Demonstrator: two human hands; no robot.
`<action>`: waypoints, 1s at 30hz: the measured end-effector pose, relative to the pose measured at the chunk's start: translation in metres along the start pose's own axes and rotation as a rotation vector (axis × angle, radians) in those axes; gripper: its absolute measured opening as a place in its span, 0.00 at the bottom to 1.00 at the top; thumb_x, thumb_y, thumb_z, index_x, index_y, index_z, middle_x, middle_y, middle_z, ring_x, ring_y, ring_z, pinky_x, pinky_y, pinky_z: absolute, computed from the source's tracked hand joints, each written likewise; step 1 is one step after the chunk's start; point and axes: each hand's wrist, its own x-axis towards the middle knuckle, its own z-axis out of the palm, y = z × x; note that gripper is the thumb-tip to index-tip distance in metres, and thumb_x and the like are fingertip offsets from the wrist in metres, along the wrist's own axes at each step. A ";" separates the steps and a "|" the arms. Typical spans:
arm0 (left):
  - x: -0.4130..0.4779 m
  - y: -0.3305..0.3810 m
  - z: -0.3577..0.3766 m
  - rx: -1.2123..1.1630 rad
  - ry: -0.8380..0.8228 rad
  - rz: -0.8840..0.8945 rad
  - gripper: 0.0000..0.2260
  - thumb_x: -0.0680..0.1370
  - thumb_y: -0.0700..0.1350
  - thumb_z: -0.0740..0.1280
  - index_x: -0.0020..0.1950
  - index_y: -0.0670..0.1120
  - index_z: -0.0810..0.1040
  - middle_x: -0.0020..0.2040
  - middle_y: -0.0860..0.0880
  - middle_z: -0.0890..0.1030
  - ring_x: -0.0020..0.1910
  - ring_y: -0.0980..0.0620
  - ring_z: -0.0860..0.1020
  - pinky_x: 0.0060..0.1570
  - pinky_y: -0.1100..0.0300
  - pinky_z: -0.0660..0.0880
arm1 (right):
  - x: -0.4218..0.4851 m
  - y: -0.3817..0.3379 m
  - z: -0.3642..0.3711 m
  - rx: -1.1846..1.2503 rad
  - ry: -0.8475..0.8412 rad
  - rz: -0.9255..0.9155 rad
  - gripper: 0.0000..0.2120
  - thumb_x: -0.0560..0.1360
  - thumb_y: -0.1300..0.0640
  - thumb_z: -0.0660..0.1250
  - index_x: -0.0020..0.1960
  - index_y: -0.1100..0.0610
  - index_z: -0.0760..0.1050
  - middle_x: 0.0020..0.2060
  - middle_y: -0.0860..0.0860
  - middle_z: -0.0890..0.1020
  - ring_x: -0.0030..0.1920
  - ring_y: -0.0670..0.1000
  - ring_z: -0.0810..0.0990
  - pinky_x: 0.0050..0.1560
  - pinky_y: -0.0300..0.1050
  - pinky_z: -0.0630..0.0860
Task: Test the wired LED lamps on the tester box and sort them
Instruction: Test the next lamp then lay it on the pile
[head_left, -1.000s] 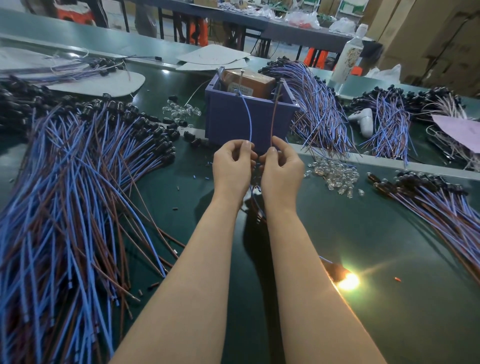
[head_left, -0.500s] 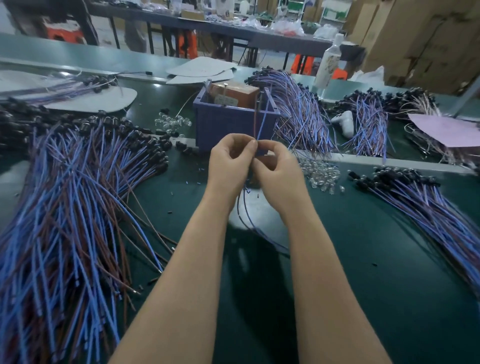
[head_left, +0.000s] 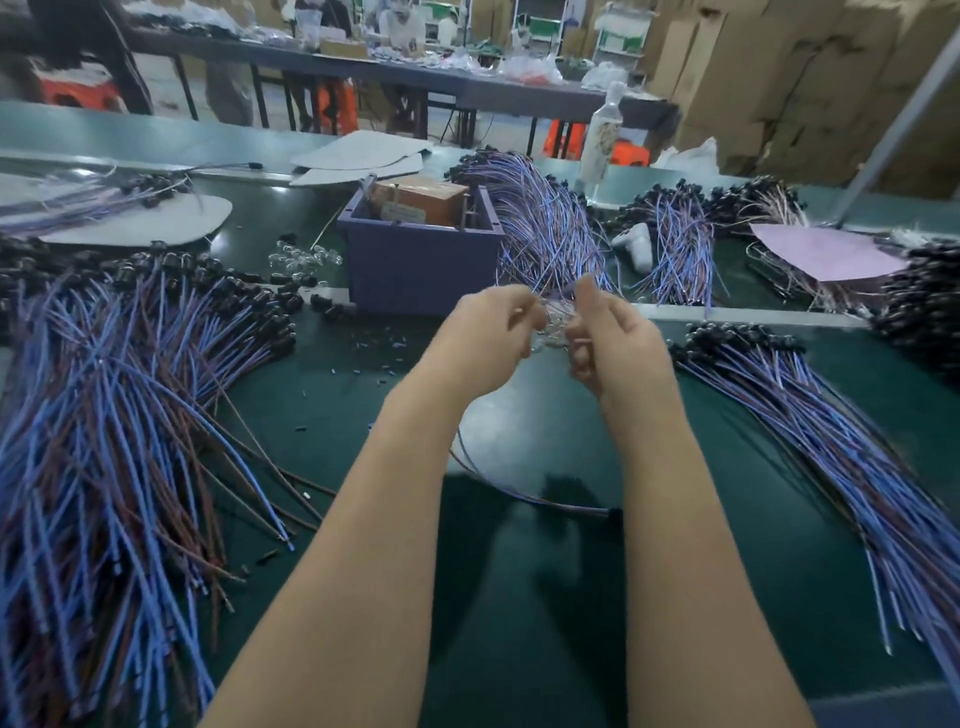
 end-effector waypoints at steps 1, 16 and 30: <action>0.001 0.007 0.000 0.035 -0.089 0.049 0.08 0.80 0.39 0.59 0.45 0.46 0.77 0.30 0.53 0.75 0.23 0.62 0.70 0.25 0.68 0.65 | 0.003 -0.004 -0.003 0.081 -0.003 -0.013 0.10 0.77 0.49 0.64 0.44 0.55 0.75 0.26 0.47 0.75 0.22 0.42 0.66 0.25 0.33 0.64; 0.037 0.082 0.021 0.414 -0.469 0.081 0.06 0.79 0.46 0.63 0.53 0.49 0.78 0.40 0.53 0.74 0.38 0.52 0.71 0.41 0.62 0.66 | -0.003 -0.023 -0.140 0.817 0.665 0.001 0.20 0.82 0.46 0.52 0.40 0.54 0.74 0.19 0.45 0.66 0.19 0.43 0.60 0.21 0.33 0.56; 0.044 0.138 0.217 0.291 -0.303 0.060 0.09 0.77 0.34 0.59 0.56 0.39 0.74 0.58 0.41 0.70 0.55 0.39 0.74 0.50 0.51 0.70 | -0.046 0.007 -0.232 1.062 1.181 -0.132 0.21 0.82 0.48 0.51 0.42 0.55 0.77 0.25 0.49 0.73 0.23 0.46 0.69 0.24 0.34 0.66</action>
